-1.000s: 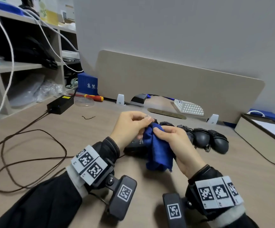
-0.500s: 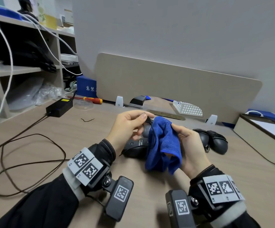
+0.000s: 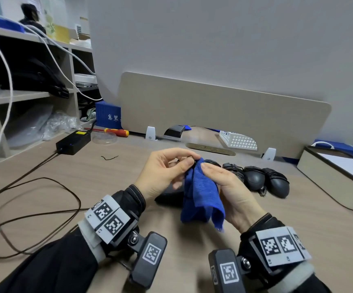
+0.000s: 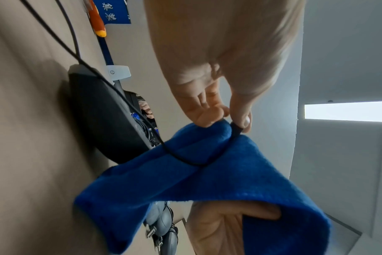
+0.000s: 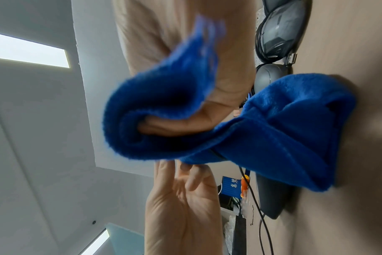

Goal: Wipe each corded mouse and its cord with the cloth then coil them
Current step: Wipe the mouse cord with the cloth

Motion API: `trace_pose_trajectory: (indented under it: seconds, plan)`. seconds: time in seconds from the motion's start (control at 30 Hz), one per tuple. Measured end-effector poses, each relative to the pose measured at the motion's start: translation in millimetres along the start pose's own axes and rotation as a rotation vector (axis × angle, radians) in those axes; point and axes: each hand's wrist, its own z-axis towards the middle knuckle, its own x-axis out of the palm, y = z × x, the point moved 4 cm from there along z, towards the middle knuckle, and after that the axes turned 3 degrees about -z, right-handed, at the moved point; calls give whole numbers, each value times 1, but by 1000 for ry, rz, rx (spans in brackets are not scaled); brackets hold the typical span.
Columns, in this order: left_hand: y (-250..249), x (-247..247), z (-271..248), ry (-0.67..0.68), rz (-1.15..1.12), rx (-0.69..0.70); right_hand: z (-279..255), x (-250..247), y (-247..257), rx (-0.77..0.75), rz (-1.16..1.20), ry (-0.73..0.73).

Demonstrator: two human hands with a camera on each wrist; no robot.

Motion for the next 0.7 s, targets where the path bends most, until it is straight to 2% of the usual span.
trace_pose_trajectory:
  seconds: [0.17,0.33,0.43,0.57,0.7]
  plan:
    - [2,1,-1,-1,78,-42,1,-9,5,-90,-90,-67]
    - [5,0,0,-47,73,-45,-2,-3,4,-84,-36,-37]
    - [5,-1,2,-78,90,-28,0,-4,6,-151,-172,-52]
    - [5,2,1,8,150,-9,0,-6,7,-154,-344,-82]
    - [5,7,-2,51,183,-1,-2,-9,9,-75,-225,-76]
